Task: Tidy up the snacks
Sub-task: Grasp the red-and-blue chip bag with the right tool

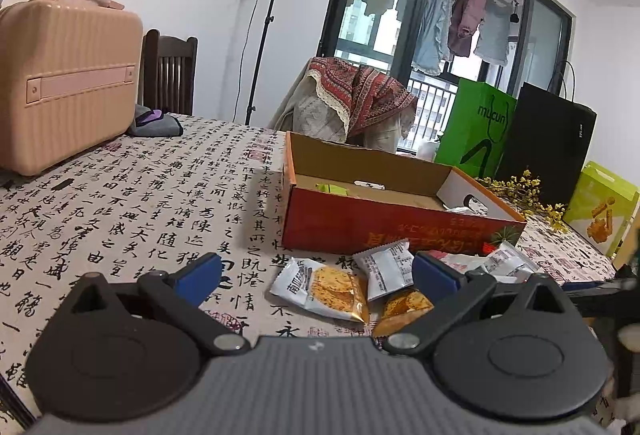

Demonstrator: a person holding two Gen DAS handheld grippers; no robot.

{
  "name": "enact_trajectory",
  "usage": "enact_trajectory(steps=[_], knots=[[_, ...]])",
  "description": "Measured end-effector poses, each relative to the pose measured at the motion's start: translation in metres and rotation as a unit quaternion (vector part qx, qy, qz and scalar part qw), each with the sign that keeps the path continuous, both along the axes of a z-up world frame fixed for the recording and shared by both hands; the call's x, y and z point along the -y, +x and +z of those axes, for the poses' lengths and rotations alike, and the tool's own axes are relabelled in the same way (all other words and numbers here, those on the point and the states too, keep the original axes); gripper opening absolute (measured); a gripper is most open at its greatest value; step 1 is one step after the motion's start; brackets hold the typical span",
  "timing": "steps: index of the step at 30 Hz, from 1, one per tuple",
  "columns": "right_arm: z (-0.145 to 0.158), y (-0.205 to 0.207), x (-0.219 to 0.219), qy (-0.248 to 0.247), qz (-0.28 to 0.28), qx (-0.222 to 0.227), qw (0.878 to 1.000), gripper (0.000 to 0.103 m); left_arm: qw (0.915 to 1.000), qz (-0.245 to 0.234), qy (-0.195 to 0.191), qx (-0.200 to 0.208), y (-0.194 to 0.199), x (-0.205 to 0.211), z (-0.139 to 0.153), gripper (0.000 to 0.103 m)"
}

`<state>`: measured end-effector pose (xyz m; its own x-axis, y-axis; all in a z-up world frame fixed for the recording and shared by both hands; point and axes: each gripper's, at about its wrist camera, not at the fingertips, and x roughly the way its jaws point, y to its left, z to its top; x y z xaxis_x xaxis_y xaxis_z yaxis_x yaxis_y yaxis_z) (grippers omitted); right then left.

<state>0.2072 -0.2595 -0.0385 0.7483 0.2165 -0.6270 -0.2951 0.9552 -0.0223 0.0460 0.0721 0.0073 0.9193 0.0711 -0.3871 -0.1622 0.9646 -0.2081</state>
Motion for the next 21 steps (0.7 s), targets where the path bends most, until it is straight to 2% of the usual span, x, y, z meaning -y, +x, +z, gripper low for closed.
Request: enact_trajectory(steps=[1,3,4,6,9,13,21], knots=[[-0.002,0.004,-0.002,-0.001,-0.002,-0.002,1.0,0.1,1.0,0.0,0.0,0.0,0.0,0.001,0.0,0.103],[-0.004,0.011,-0.005,0.002,-0.004,-0.011,1.0,0.087,1.0,-0.002,0.002,-0.001,0.001,0.002,0.0,0.103],[-0.005,0.012,-0.006,0.009,-0.002,-0.014,1.0,0.084,1.0,-0.003,0.003,-0.001,0.001,0.002,0.0,0.103],[-0.008,0.013,-0.004,0.027,0.007,-0.018,0.999,0.073,1.0,-0.004,0.004,-0.002,0.002,0.003,0.0,0.103],[-0.008,0.01,-0.002,0.04,0.016,-0.015,0.999,0.064,1.0,-0.003,0.002,-0.006,0.005,0.003,-0.001,0.103],[-0.005,0.003,0.004,0.051,0.014,-0.002,0.999,0.059,0.9999,-0.007,0.001,-0.008,0.006,0.005,-0.003,0.103],[0.017,-0.021,0.029,0.061,-0.022,0.073,0.995,0.059,0.9998,-0.005,0.005,-0.016,0.011,0.008,-0.004,0.103]])
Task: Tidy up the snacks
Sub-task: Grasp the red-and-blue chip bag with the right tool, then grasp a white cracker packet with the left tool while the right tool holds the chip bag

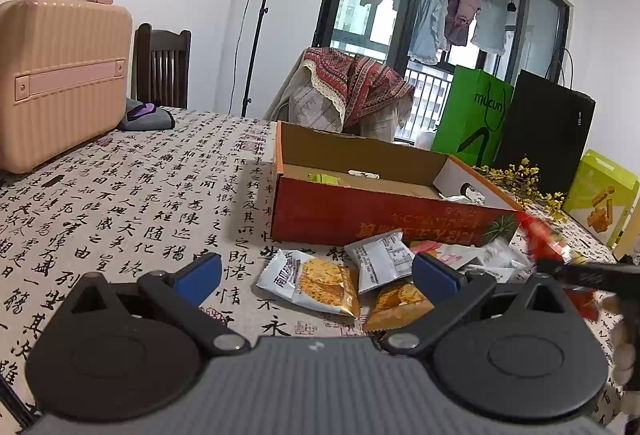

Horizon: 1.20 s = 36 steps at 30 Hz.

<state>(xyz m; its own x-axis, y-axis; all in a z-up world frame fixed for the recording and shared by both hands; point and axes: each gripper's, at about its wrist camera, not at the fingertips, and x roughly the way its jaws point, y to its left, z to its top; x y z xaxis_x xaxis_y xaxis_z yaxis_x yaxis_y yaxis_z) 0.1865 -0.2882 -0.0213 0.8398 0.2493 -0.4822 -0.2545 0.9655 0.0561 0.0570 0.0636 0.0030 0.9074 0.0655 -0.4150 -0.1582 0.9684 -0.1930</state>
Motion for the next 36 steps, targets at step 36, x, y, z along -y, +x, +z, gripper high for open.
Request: enact_trajectory(steps=[36], knots=[[0.007,-0.012,0.029,0.052,0.004,0.016,0.999,0.059,0.9822,-0.018,0.074,-0.171,0.117,0.004,-0.044,0.102]])
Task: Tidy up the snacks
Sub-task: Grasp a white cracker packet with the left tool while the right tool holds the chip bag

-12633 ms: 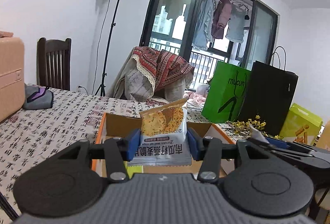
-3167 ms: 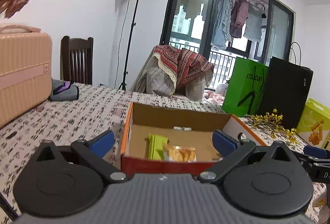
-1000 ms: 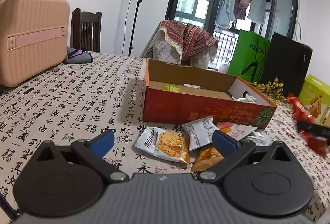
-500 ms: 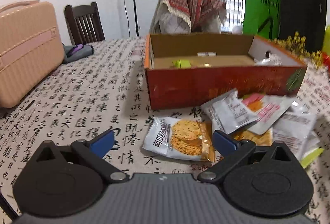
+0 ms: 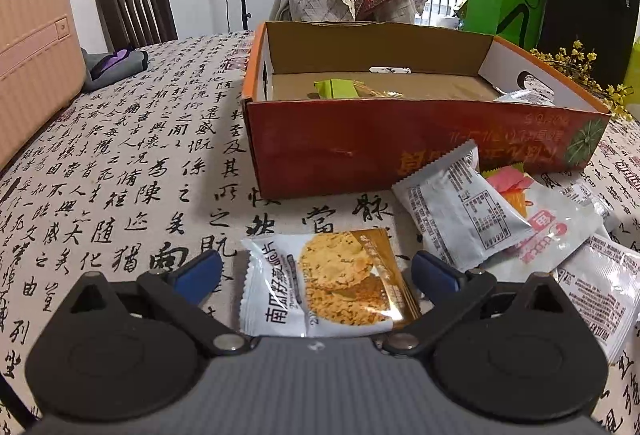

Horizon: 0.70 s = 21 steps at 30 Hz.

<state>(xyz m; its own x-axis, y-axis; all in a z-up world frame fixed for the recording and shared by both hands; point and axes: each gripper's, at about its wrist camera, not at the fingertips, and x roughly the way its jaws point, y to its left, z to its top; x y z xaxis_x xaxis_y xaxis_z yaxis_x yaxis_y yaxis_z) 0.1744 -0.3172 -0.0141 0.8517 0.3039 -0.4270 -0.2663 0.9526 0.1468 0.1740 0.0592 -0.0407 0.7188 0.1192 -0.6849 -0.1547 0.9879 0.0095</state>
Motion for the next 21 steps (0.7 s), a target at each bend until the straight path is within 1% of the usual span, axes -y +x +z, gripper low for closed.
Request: enact_trajectory(steps=[2,3,4,7,12,16,21], knots=[[-0.001,0.002,0.0,0.001,0.002,-0.002,1.0,0.059,1.0,-0.001,0.0,0.005,-0.002,0.0,0.001,0.094],[-0.001,0.002,0.0,0.001,0.003,-0.003,1.0,0.059,0.9999,-0.003,0.0,0.01,-0.004,0.001,0.002,0.082],[-0.001,0.001,0.0,0.002,0.003,-0.003,1.0,0.059,0.9999,-0.004,0.0,0.014,-0.005,0.001,0.004,0.075],[-0.002,0.0,0.001,0.003,0.004,-0.004,1.0,0.059,0.9998,-0.007,-0.005,0.019,-0.009,0.001,0.005,0.073],[-0.002,-0.001,0.001,0.002,0.004,-0.003,1.0,0.059,0.9994,0.002,-0.009,0.033,-0.018,-0.001,0.009,0.072],[-0.001,-0.002,0.0,0.002,0.007,-0.001,1.0,0.059,0.9986,0.007,-0.008,0.052,-0.029,-0.002,0.018,0.072],[0.002,-0.004,-0.002,0.002,0.01,0.005,1.0,0.059,0.9961,0.016,-0.008,0.087,-0.043,-0.004,0.037,0.072]])
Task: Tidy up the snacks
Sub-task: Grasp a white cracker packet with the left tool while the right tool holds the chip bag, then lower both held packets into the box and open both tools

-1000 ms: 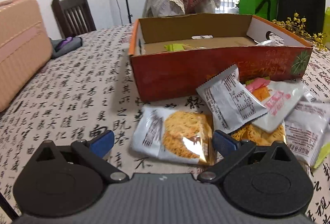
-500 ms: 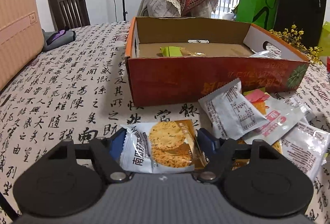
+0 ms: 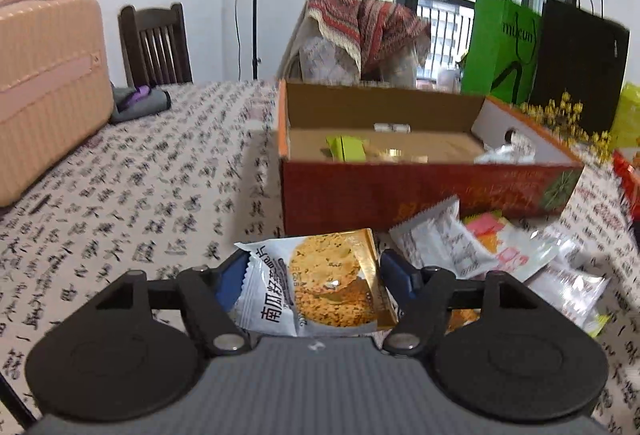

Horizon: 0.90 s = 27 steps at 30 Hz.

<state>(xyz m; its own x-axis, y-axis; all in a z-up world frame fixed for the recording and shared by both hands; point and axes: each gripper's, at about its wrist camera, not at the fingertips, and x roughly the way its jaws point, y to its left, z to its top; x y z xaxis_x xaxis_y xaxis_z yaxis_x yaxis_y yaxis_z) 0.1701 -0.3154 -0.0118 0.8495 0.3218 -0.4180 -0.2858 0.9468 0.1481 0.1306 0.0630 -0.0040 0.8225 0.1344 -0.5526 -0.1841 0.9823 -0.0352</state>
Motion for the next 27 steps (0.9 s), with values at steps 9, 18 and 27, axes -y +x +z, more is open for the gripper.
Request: enact_trajectory(steps=[9,18,27], knots=[[0.019,0.005,-0.009,0.008,0.008,0.023,1.0,0.059,0.9969,-0.008,-0.017,0.077,-0.013,0.008,0.044,0.073],[0.041,0.03,-0.029,0.018,0.021,0.047,0.998,0.059,0.9924,-0.019,-0.043,0.114,0.016,0.024,0.074,0.073],[0.063,0.073,-0.05,0.022,0.03,0.057,0.998,0.059,0.9914,-0.019,-0.054,0.118,0.064,0.036,0.086,0.073]])
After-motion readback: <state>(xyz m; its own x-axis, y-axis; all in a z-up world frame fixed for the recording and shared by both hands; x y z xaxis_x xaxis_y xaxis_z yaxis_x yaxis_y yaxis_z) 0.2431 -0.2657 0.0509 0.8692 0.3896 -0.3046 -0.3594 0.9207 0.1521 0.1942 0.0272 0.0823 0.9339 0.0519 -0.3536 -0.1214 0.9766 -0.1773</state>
